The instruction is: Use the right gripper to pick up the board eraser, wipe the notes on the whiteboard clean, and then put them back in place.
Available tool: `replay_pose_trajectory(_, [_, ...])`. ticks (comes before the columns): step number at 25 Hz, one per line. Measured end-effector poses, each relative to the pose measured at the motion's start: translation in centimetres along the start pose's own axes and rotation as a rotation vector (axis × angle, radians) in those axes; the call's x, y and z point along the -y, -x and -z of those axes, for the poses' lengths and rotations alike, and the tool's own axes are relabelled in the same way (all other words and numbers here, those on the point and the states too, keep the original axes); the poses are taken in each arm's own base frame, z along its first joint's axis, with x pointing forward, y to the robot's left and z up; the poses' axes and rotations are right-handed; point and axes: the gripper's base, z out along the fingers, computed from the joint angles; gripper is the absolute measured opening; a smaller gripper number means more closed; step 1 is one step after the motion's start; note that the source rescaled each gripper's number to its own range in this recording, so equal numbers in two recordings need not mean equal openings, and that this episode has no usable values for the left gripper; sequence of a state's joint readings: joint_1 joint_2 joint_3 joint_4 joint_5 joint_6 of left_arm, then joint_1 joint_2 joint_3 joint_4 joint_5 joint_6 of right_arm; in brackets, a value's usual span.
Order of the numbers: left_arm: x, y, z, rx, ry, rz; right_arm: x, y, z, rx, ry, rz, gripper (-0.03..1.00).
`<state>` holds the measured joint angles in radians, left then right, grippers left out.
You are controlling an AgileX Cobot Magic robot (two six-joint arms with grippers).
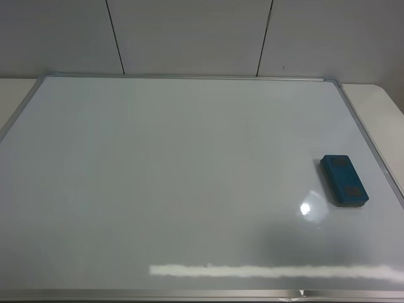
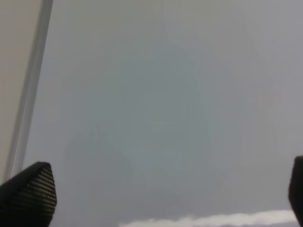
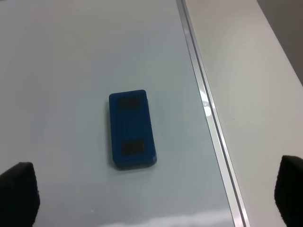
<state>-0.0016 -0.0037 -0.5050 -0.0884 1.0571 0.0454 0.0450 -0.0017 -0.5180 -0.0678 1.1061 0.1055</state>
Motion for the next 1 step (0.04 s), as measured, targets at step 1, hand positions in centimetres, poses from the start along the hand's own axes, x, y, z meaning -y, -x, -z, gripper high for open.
replay_pose_trajectory(1, [0.00, 0.00, 0.00, 0.000, 0.000, 0.000, 0.00, 0.00, 0.00, 0.000, 0.000, 0.000, 1.00])
